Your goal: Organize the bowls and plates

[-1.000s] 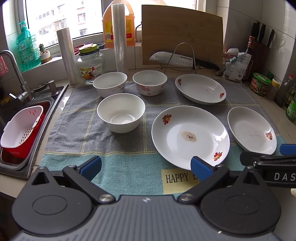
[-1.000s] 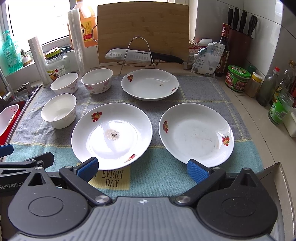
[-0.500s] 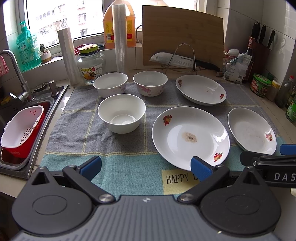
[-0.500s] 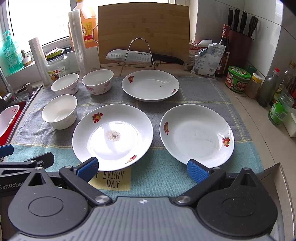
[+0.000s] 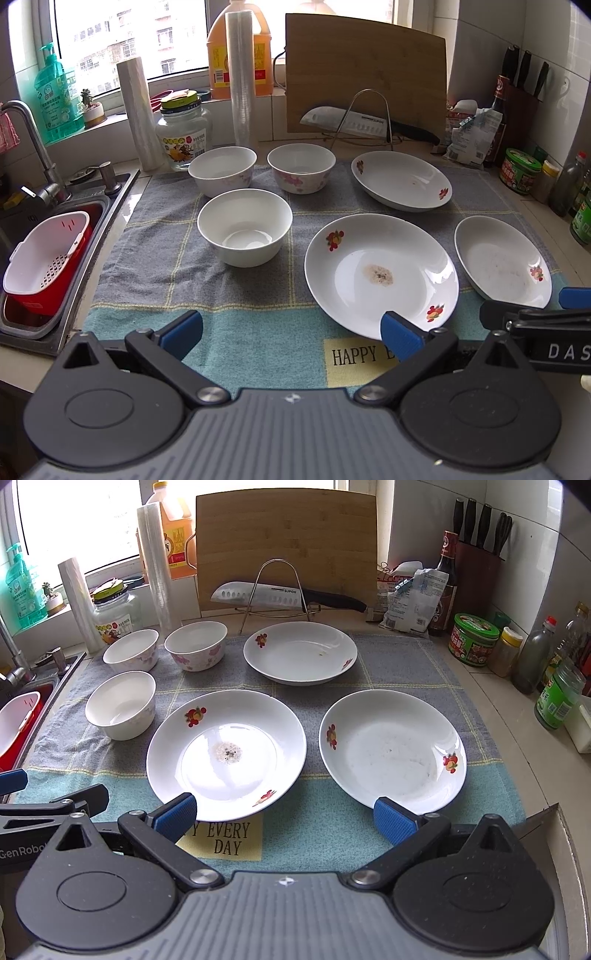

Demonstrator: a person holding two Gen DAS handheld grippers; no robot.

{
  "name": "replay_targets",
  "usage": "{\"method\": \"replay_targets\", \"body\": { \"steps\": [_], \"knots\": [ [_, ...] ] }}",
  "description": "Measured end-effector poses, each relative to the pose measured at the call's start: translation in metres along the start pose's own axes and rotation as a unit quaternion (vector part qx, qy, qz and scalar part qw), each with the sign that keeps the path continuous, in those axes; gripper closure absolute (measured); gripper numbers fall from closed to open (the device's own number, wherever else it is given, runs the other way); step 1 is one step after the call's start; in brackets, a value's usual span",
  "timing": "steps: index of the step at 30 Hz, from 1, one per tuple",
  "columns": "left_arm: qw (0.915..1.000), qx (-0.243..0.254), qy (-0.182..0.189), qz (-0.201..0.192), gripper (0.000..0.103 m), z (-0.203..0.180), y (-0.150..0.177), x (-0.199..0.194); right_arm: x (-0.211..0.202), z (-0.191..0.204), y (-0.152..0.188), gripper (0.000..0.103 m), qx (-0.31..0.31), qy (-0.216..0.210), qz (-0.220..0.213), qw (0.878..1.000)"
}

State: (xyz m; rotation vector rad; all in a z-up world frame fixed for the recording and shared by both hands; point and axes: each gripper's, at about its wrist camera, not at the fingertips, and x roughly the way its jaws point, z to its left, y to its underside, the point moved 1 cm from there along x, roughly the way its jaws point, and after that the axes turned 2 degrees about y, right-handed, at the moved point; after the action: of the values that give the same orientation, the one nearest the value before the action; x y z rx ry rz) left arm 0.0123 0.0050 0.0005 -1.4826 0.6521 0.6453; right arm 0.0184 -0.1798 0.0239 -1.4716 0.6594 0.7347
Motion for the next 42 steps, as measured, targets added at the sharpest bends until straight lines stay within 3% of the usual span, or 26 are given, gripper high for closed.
{"method": "replay_targets", "body": {
  "steps": [25,42],
  "knots": [
    [1.0000,0.003,0.003,-0.006,0.002,-0.005,-0.001,-0.003,-0.004,-0.003,0.000,0.000,0.004,0.000,-0.010,1.000],
    [0.9964,0.039,0.067,-0.033,0.001,-0.029,-0.005,0.006,0.011,-0.057,0.009,0.000,-0.003,0.018,-0.056,0.998]
  ]
}}
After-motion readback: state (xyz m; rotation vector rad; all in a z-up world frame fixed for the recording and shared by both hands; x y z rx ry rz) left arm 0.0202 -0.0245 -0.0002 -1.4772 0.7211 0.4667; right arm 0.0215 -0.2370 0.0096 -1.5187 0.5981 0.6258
